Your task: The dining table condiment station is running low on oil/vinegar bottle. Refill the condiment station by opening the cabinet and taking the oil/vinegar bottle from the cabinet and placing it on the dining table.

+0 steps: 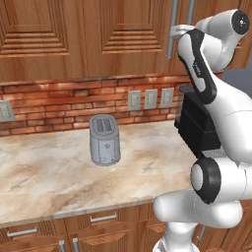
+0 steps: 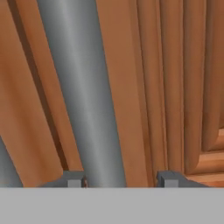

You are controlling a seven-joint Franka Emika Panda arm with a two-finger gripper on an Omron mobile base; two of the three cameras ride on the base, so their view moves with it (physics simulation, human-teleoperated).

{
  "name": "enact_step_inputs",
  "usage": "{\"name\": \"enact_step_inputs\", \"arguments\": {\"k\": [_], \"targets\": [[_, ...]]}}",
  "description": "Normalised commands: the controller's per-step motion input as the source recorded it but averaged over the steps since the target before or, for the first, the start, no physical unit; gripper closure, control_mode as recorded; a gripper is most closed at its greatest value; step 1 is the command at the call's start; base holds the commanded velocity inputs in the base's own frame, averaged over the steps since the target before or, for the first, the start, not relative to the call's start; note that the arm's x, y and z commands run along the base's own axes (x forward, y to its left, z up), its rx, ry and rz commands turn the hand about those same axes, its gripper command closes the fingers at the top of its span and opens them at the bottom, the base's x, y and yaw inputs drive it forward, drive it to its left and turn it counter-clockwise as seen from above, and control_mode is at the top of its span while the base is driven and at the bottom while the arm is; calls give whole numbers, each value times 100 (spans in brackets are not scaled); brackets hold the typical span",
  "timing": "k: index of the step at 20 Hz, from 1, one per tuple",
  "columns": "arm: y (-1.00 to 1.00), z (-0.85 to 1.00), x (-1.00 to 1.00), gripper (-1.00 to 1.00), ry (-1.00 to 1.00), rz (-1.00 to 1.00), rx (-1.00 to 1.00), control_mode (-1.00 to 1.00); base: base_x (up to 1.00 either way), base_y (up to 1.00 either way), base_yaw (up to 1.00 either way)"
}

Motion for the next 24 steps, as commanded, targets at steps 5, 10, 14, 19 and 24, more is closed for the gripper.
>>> {"name": "enact_step_inputs", "arguments": {"k": [5,10,14,19,24], "targets": [[36,-13,50,100,-3,0,-1,-100,0,0,0],[2,0,12,100,0,0,0,-100,0,0,0],[0,0,-15,100,2,0,0,-100,0,0,0],[-17,11,-73,100,14,-2,0,-100,0,0,0],[-54,8,-100,100,6,-9,0,-100,0,0,0]]}}
